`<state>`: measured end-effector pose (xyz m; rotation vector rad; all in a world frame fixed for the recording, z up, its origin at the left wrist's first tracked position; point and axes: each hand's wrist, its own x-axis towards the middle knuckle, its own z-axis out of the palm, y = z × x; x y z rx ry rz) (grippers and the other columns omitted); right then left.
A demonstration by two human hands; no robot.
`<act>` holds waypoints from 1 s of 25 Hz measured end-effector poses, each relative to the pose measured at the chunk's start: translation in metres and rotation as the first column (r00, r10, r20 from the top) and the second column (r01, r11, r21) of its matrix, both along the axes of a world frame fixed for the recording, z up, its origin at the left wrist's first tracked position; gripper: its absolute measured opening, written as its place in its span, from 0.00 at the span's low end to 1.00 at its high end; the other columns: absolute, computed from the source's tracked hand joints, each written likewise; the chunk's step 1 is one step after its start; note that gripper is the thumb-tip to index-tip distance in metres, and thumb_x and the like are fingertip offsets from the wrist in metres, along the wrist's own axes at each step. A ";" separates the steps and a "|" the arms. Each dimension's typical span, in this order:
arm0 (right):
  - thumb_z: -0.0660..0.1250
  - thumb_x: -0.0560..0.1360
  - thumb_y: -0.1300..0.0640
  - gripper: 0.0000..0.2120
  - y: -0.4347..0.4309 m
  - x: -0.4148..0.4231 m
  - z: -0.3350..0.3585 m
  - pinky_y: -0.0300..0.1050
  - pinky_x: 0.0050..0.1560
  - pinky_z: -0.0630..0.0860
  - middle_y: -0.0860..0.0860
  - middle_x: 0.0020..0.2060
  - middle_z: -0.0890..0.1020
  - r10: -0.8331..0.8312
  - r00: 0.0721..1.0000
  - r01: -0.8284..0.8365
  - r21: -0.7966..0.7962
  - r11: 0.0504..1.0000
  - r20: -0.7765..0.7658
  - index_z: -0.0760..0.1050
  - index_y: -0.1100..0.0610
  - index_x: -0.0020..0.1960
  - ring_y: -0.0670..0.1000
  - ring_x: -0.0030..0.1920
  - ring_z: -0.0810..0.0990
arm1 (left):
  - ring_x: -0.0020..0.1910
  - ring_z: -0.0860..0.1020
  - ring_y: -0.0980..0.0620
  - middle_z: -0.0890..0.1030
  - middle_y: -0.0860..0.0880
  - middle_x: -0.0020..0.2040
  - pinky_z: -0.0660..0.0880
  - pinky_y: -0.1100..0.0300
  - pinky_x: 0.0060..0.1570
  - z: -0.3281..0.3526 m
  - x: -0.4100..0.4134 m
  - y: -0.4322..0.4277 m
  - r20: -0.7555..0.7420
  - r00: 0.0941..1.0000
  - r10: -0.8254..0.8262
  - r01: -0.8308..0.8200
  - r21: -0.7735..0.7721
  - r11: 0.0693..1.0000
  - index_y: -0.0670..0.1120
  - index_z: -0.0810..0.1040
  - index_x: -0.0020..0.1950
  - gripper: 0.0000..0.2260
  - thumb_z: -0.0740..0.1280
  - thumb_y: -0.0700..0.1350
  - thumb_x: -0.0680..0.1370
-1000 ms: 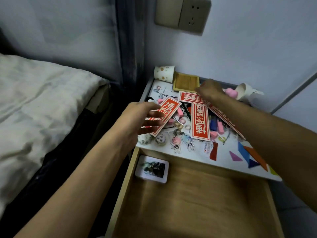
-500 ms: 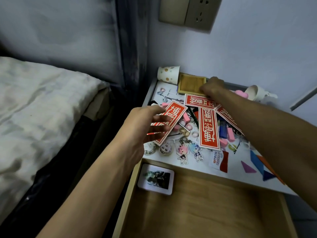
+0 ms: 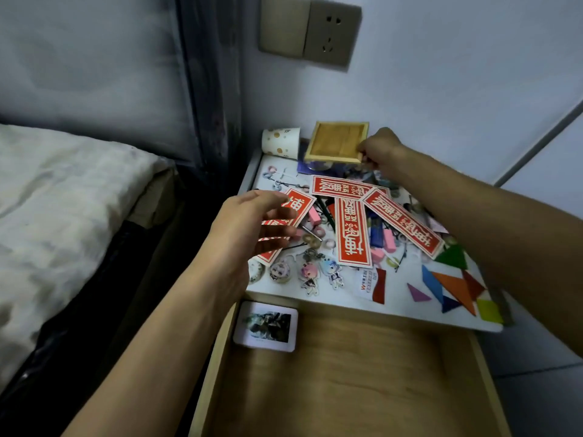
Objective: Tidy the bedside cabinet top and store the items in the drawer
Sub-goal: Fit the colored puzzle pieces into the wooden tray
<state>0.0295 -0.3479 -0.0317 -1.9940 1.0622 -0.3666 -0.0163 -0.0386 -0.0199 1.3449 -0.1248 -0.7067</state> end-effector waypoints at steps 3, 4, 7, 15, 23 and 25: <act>0.62 0.76 0.68 0.04 0.041 -0.067 0.027 0.37 0.21 0.66 0.56 0.26 0.74 0.021 0.975 -0.068 0.207 0.976 0.220 0.73 0.64 0.43 0.49 0.23 0.72 | 0.34 0.80 0.51 0.83 0.47 0.40 0.76 0.62 0.32 -0.002 -0.014 -0.011 -0.003 1.000 0.019 -0.019 -0.021 1.000 0.41 0.79 0.54 0.08 0.65 0.43 0.79; 0.61 0.76 0.69 0.05 0.055 -0.095 0.029 0.37 0.20 0.66 0.55 0.25 0.74 0.029 0.958 -0.114 0.284 0.952 0.287 0.73 0.64 0.44 0.48 0.22 0.72 | 0.35 0.80 0.50 0.83 0.47 0.40 0.77 0.61 0.34 -0.003 -0.024 -0.017 -0.023 1.000 0.007 -0.008 -0.023 1.000 0.43 0.79 0.53 0.07 0.65 0.44 0.79; 0.61 0.77 0.69 0.07 0.098 -0.177 0.020 0.39 0.24 0.70 0.55 0.29 0.77 0.037 0.923 -0.218 0.440 0.871 0.383 0.73 0.62 0.54 0.48 0.25 0.74 | 0.39 0.82 0.49 0.85 0.45 0.46 0.79 0.56 0.42 -0.013 -0.062 -0.036 -0.046 0.993 -0.107 0.108 0.014 0.994 0.44 0.80 0.52 0.10 0.66 0.49 0.79; 0.68 0.77 0.55 0.16 0.096 -0.274 -0.021 0.45 0.37 0.79 0.54 0.46 0.84 0.124 0.988 -0.138 0.162 0.977 0.093 0.72 0.49 0.63 0.50 0.38 0.81 | 0.40 0.84 0.45 0.83 0.41 0.49 0.80 0.57 0.34 -0.043 -0.106 -0.050 -0.110 0.984 -0.143 0.149 0.055 0.987 0.40 0.75 0.60 0.10 0.66 0.37 0.79; 0.74 0.71 0.49 0.18 0.005 -0.276 -0.058 0.47 0.49 0.76 0.52 0.56 0.75 0.064 0.855 -0.262 -0.321 0.910 -0.515 0.76 0.49 0.59 0.50 0.50 0.73 | 0.46 0.84 0.37 0.82 0.37 0.55 0.80 0.54 0.36 -0.051 -0.103 -0.061 -0.208 0.951 -0.227 0.235 0.014 0.972 0.41 0.74 0.63 0.12 0.65 0.38 0.80; 0.74 0.72 0.49 0.17 0.003 -0.272 -0.061 0.48 0.50 0.77 0.52 0.56 0.75 0.061 0.854 -0.266 -0.332 0.905 -0.516 0.75 0.49 0.58 0.51 0.52 0.74 | 0.48 0.84 0.37 0.82 0.37 0.56 0.81 0.53 0.37 -0.053 -0.102 -0.061 -0.224 0.946 -0.234 0.241 0.004 0.971 0.42 0.74 0.64 0.13 0.66 0.39 0.80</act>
